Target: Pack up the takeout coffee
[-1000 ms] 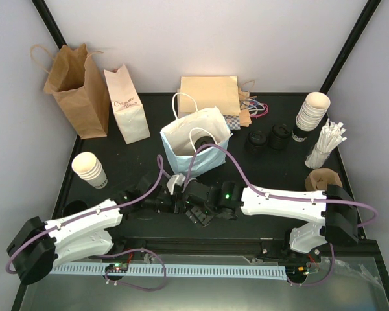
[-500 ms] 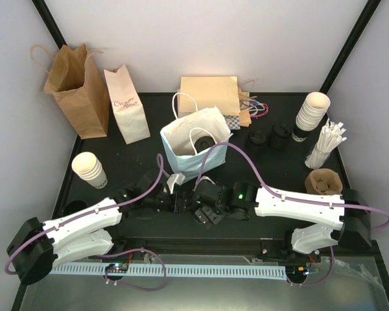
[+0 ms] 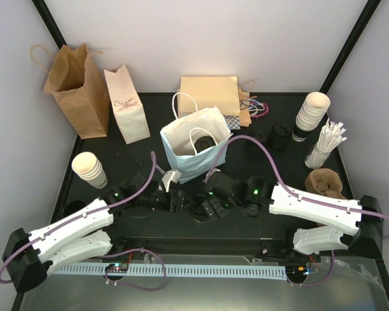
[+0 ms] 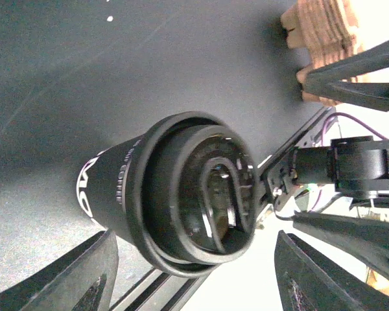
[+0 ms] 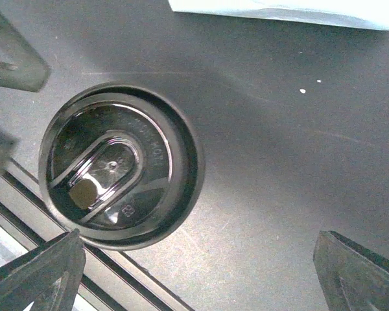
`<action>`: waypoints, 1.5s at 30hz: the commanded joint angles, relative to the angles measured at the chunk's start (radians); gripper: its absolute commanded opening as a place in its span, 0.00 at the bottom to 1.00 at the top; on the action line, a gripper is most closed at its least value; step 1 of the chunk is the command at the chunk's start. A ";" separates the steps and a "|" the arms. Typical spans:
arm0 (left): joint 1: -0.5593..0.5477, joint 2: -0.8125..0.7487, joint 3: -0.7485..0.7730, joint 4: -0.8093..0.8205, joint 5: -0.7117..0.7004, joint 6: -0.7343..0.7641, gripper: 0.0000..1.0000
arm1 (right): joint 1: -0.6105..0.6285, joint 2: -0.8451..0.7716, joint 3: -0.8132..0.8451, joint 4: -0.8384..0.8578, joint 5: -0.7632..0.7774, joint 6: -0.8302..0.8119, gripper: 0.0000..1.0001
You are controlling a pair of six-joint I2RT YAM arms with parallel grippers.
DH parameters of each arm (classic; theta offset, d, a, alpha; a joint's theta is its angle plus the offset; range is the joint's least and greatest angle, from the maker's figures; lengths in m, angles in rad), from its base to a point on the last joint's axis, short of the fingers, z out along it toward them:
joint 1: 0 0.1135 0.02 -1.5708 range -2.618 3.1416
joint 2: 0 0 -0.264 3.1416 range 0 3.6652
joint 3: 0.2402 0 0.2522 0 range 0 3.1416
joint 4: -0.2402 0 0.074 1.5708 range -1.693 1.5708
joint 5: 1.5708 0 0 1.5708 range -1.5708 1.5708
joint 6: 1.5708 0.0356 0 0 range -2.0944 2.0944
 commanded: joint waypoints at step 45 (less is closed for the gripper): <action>-0.409 0.422 0.581 -0.528 -0.474 0.240 0.99 | -0.312 -0.346 -0.486 0.452 -0.502 0.208 0.82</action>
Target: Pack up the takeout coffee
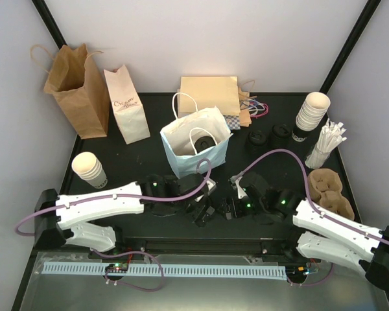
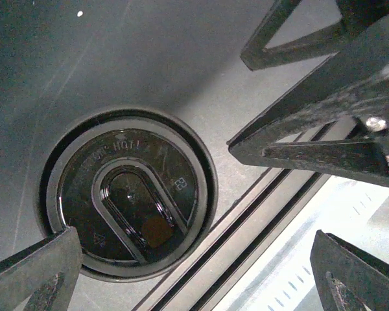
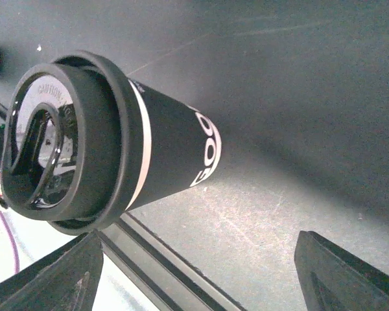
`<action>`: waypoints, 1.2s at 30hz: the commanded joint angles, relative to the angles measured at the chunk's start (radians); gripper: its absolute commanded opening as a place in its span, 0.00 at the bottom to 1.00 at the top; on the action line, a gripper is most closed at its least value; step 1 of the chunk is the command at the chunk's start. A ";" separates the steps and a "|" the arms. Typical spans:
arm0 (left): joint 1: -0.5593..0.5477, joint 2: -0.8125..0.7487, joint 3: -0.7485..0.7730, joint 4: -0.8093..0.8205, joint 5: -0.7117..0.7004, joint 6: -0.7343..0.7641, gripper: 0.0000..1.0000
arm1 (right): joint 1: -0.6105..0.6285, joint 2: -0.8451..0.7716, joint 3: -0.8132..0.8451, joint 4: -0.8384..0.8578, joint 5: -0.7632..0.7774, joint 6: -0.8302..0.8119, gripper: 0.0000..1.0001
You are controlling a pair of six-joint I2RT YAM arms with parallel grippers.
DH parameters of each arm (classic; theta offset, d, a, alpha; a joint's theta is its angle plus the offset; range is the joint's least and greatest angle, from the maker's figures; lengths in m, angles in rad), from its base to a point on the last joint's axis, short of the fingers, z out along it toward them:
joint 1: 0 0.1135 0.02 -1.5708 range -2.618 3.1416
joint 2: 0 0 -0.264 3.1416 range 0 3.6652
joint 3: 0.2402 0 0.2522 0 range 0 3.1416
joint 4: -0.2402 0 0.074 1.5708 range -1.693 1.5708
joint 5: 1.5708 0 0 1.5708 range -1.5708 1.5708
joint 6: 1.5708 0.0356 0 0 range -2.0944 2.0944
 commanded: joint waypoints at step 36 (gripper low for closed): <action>-0.002 0.288 0.252 -0.259 -0.165 -0.189 0.86 | -0.143 0.032 -0.055 0.184 -0.210 0.019 0.63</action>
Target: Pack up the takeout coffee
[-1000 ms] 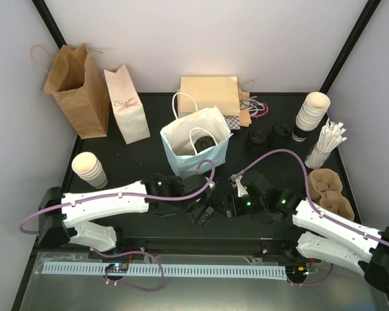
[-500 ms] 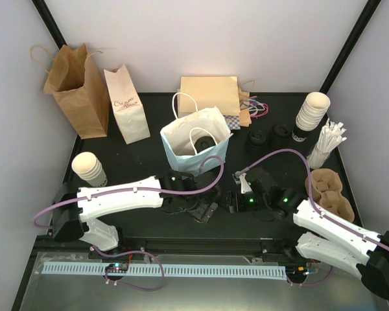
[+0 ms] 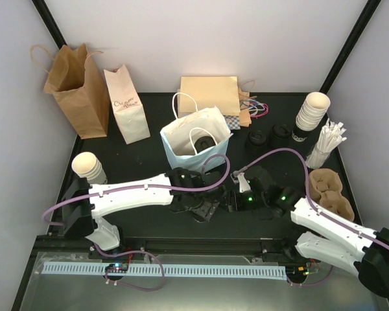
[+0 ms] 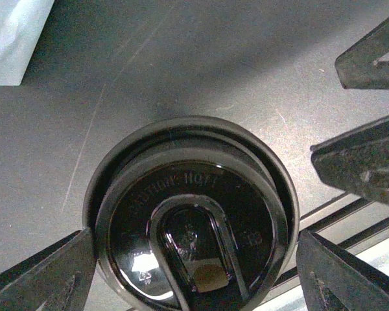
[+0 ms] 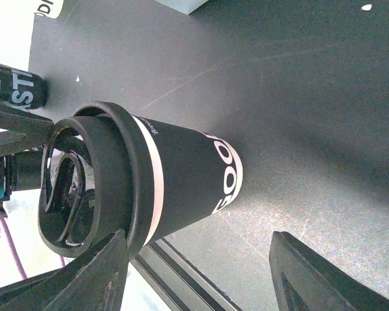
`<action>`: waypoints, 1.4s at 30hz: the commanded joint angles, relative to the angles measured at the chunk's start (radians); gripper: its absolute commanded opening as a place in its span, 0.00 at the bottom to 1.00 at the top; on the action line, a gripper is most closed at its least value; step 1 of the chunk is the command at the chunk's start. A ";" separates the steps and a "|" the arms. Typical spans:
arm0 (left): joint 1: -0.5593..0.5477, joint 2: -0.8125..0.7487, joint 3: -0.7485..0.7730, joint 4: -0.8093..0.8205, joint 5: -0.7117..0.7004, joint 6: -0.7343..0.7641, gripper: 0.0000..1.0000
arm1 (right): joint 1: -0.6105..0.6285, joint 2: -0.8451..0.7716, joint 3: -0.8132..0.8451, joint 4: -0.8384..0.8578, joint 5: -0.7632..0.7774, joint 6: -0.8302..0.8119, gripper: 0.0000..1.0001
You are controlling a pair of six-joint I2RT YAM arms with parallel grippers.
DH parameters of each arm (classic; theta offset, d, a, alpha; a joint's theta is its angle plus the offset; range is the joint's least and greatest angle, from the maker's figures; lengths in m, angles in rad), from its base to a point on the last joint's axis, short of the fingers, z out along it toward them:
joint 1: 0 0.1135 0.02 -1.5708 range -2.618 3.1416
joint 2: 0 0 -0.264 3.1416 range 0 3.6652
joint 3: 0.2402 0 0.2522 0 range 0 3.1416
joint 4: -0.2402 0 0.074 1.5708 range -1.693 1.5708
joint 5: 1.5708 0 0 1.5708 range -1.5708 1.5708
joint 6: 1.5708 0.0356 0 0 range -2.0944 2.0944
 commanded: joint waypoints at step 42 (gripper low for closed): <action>0.001 0.050 -0.107 0.071 0.008 0.008 0.71 | -0.011 0.176 -0.170 0.108 -0.055 0.014 0.49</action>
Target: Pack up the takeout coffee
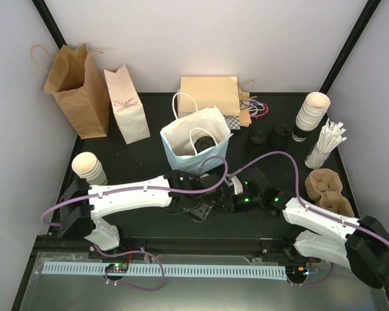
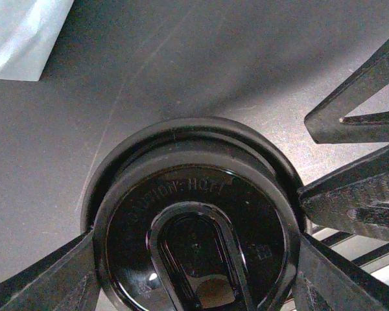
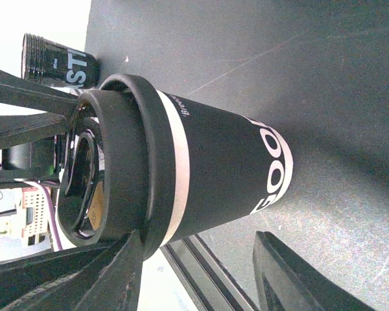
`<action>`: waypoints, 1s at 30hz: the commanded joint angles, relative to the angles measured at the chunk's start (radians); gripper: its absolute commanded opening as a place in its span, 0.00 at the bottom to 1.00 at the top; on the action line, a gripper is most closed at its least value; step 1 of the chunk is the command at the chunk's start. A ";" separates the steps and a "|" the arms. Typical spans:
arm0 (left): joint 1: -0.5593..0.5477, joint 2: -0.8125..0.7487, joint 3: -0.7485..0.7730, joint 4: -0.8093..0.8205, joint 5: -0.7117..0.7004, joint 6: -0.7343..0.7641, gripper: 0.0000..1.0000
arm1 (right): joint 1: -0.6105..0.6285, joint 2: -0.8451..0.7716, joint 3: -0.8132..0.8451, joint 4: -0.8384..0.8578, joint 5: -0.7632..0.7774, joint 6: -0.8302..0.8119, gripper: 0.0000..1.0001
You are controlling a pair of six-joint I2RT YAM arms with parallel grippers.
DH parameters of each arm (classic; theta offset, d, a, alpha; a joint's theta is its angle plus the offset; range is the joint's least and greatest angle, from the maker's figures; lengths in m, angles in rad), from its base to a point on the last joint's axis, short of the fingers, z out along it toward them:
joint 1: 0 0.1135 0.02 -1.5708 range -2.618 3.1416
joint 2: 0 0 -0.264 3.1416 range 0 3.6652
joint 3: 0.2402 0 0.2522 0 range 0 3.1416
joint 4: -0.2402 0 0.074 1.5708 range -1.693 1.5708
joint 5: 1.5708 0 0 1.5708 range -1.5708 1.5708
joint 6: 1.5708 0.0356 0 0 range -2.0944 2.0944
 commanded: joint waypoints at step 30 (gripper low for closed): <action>0.010 -0.022 -0.131 0.091 0.094 0.230 0.70 | -0.007 0.043 0.137 -0.133 0.052 -0.004 0.30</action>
